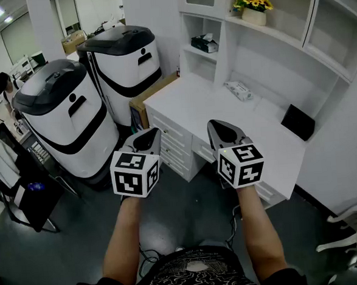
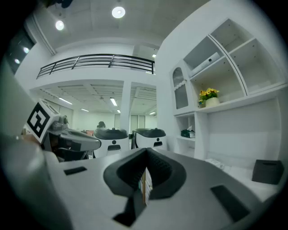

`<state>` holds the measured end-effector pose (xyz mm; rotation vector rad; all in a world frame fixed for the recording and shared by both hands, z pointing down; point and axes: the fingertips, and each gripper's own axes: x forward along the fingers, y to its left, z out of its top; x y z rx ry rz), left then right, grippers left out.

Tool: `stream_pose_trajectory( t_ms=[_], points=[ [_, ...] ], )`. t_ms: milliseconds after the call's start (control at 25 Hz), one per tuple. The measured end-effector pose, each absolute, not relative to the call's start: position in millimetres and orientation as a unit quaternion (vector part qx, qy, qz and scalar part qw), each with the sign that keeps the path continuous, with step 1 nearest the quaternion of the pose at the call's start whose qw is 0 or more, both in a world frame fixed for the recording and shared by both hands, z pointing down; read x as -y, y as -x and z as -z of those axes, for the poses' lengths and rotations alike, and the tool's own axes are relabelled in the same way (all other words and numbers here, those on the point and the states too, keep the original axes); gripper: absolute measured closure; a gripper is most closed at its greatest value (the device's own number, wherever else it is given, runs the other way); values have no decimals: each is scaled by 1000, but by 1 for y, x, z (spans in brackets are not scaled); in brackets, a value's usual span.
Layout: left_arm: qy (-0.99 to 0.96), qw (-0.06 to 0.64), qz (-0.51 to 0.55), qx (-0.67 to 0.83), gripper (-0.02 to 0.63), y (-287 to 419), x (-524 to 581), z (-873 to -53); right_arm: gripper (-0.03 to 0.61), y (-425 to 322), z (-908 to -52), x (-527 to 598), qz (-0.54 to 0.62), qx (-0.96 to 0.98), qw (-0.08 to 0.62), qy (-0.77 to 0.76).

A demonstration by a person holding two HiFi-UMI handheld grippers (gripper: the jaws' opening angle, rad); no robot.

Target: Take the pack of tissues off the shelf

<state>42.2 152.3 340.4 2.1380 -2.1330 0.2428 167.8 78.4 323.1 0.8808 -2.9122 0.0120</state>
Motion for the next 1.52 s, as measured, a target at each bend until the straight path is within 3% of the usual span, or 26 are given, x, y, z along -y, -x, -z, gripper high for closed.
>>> stream_pose_trajectory(
  t_ms=[160, 840, 1520],
  points=[
    [-706, 53, -80, 701, 607, -37, -152, -340, 572, -164, -324, -80, -4, 953, 46, -298],
    [-713, 50, -83, 694, 606, -16, -112, -344, 453, -144, -324, -44, -5, 951, 43, -306],
    [-707, 55, -95, 699, 606, 34, 24, -350, 337, -93, -325, 94, -8, 953, 46, -298]
  ],
)
